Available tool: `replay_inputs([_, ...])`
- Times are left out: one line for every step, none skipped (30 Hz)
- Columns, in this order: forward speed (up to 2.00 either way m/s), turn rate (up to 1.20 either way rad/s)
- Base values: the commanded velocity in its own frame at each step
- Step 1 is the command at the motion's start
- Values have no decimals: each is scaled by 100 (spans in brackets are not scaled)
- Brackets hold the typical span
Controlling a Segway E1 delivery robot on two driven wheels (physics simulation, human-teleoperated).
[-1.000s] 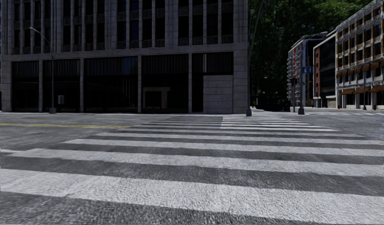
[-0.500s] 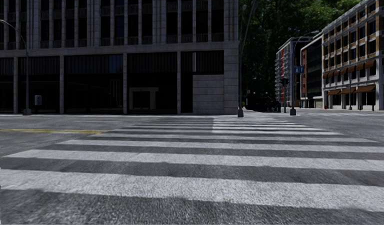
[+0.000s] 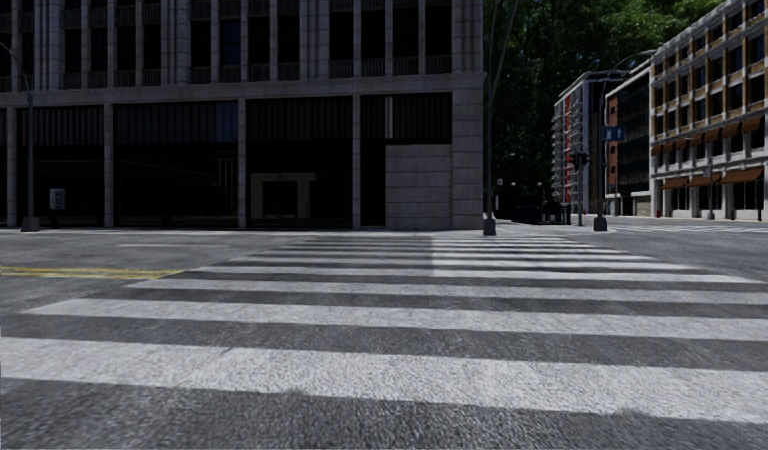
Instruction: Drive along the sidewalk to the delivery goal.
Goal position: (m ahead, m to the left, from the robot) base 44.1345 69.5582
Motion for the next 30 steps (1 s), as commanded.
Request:
replay_inputs([200,0])
replay_inputs([200,0])
replay_inputs([200,0])
replay_inputs([200,0])
replay_inputs([200,0])
replay_inputs([200,0])
replay_inputs([200,0])
replay_inputs([200,0])
replay_inputs([200,0])
replay_inputs([200,0])
replay_inputs([200,0])
replay_inputs([200,0])
replay_inputs([200,0])
replay_inputs([200,0])
replay_inputs([200,0])
replay_inputs([200,0])
replay_inputs([200,0])
replay_inputs([200,0])
replay_inputs([200,0])
replay_inputs([200,0])
replay_inputs([200,0])
replay_inputs([200,0])
replay_inputs([200,0])
replay_inputs([200,0])
replay_inputs([200,0])
replay_inputs([200,0])
replay_inputs([200,0])
replay_inputs([200,0])
replay_inputs([200,0])
replay_inputs([200,-1])
